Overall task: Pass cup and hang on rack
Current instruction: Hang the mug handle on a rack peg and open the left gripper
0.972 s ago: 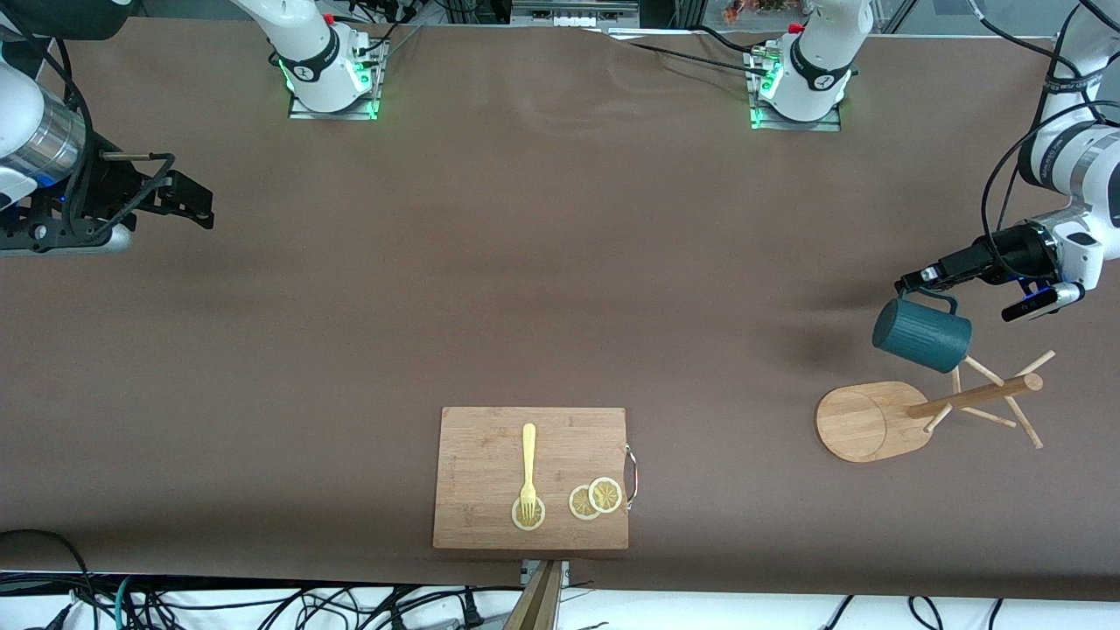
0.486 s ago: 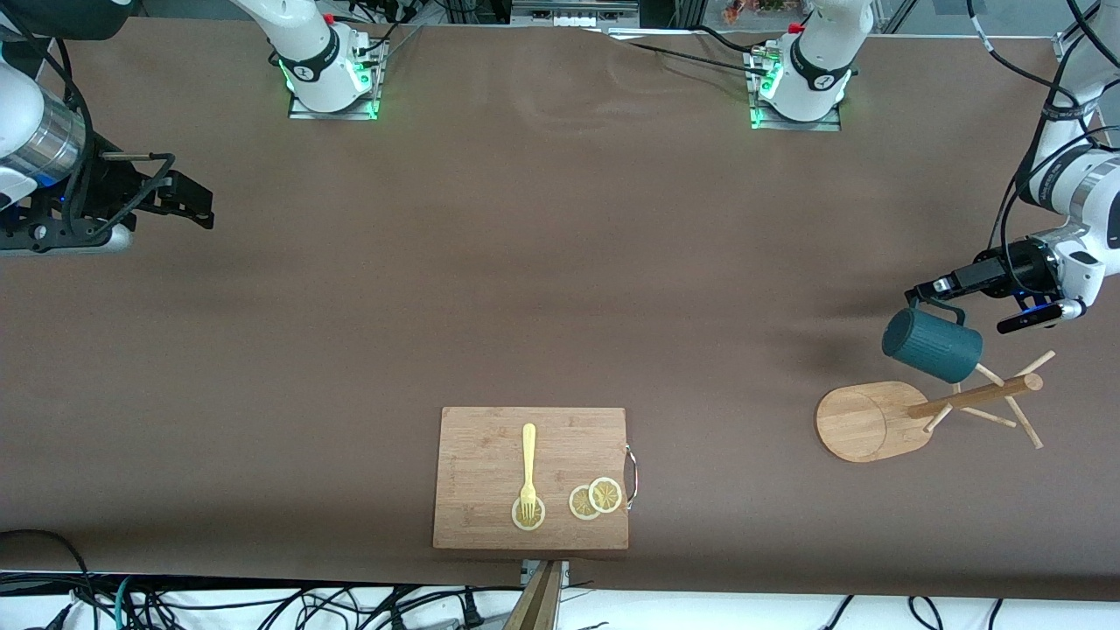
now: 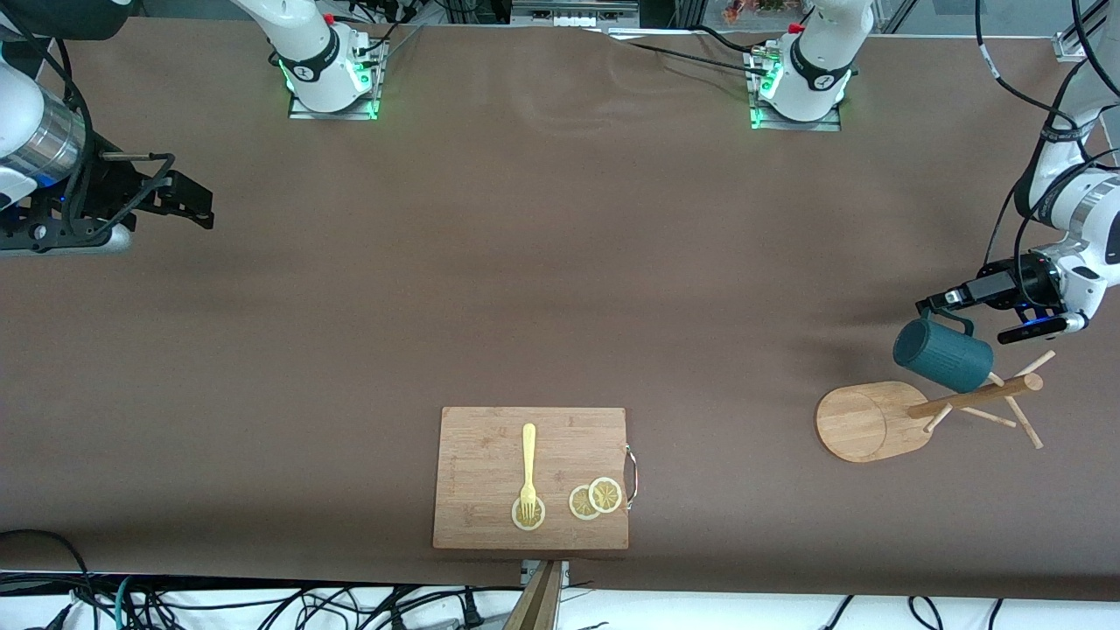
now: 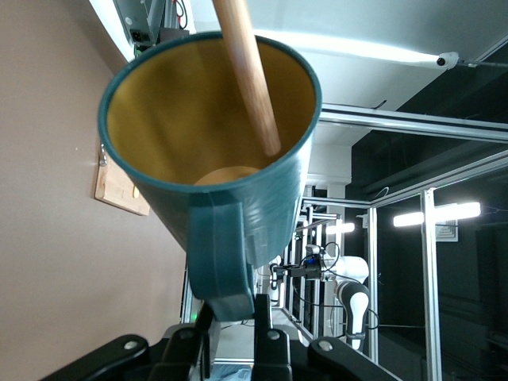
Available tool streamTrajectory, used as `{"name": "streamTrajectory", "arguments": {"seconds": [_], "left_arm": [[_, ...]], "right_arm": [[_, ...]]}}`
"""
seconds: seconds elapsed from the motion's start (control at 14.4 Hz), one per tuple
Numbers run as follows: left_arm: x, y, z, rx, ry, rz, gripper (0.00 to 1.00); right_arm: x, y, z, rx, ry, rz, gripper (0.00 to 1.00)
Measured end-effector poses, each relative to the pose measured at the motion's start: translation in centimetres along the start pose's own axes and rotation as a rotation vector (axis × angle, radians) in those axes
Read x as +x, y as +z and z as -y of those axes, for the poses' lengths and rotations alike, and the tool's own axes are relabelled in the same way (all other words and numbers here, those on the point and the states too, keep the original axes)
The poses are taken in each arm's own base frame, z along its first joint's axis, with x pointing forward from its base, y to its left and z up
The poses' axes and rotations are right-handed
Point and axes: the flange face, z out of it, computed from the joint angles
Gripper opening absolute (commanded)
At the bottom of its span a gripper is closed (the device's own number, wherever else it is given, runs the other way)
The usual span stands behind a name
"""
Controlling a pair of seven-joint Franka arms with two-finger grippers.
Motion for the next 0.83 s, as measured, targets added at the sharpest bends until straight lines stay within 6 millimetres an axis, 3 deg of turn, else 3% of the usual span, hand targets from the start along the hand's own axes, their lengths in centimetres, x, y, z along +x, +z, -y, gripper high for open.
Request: {"name": "streamTrajectory", "arguments": {"seconds": [0.62,0.83], "left_arm": [[0.4,-2.2,2.0,-0.059,-0.02,-0.017,0.05],[0.4,-2.4,2.2,-0.065,-0.023,-0.02,0.13]], "right_arm": [[0.0,0.0,0.0,0.0,0.0,-0.001,0.99],[0.0,0.0,0.0,0.0,0.0,-0.001,1.0]]}}
